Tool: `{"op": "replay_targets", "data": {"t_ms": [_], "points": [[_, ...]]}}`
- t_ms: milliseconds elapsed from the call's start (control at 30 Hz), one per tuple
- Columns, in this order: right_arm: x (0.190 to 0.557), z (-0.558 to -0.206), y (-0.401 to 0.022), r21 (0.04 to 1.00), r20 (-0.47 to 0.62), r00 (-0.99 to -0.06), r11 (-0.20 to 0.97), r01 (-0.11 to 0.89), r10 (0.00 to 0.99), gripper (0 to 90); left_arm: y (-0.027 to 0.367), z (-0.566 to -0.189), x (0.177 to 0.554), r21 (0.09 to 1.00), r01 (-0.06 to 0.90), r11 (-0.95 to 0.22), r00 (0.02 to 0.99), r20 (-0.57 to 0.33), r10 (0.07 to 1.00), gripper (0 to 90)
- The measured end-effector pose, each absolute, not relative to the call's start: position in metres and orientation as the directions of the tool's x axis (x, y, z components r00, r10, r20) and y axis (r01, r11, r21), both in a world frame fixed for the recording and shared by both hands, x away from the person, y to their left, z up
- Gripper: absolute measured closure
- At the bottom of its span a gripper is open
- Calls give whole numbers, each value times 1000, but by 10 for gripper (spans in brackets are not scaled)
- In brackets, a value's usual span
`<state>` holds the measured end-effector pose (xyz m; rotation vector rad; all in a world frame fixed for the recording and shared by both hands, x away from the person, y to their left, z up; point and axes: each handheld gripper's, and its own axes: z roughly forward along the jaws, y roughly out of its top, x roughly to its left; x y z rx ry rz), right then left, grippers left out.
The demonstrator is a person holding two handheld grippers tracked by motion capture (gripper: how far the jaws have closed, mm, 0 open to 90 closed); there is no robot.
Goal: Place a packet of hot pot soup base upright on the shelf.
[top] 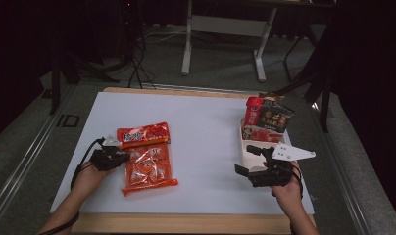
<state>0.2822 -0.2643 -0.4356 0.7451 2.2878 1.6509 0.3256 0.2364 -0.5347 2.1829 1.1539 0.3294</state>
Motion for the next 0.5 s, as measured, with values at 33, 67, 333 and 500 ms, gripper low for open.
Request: {"op": "replay_targets", "data": {"t_ms": [33, 67, 333, 500], "points": [[282, -436, -264, 933, 111, -847, 240, 269, 521, 145, 233, -535, 327, 641, 646, -415, 590, -74, 804, 899], [282, -436, -264, 932, 109, -847, 242, 268, 520, 145, 229, -535, 328, 642, 642, -420, 596, -73, 800, 899], [282, -436, -266, 933, 112, -846, 239, 271, 521, 145, 195, -534, 336, 639, 607, -472, 652, -62, 755, 899], [282, -436, -266, 934, 113, -848, 236, 269, 518, 145, 178, -533, 339, 639, 595, -487, 674, -67, 735, 899]]}}
